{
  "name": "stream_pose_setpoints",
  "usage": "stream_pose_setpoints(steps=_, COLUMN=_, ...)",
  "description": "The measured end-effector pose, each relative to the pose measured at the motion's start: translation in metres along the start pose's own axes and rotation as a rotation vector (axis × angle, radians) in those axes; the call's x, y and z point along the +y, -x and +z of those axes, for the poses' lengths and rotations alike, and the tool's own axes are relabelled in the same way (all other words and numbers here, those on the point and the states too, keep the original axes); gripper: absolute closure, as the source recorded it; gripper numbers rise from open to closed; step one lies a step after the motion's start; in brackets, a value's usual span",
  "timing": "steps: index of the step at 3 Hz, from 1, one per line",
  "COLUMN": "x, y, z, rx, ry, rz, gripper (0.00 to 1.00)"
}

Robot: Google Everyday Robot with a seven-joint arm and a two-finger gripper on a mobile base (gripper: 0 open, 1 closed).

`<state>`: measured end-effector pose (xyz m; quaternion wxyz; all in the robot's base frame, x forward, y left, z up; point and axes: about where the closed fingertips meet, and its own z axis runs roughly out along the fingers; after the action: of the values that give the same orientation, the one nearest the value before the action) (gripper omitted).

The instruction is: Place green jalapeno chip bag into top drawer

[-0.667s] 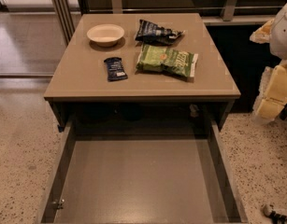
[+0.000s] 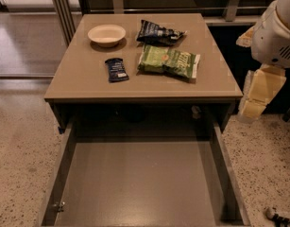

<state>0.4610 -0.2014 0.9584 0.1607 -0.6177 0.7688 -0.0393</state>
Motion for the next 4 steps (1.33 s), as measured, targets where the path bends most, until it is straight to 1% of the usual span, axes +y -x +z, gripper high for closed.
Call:
stream_pose_setpoints(steps=1, x=-0.02, y=0.015, z=0.017, rx=-0.004, ry=-0.033, rz=-0.04, gripper=0.0)
stream_pose_setpoints(steps=2, x=-0.042, y=0.028, z=0.031, rx=-0.028, ry=-0.076, rz=-0.058, gripper=0.0)
stream_pose_setpoints(steps=3, x=-0.059, y=0.038, z=0.046, rx=-0.058, ry=-0.103, rz=-0.065, gripper=0.0)
stream_pose_setpoints(steps=4, x=-0.07, y=0.05, z=0.061, rx=-0.118, ry=-0.099, rz=-0.068, gripper=0.0)
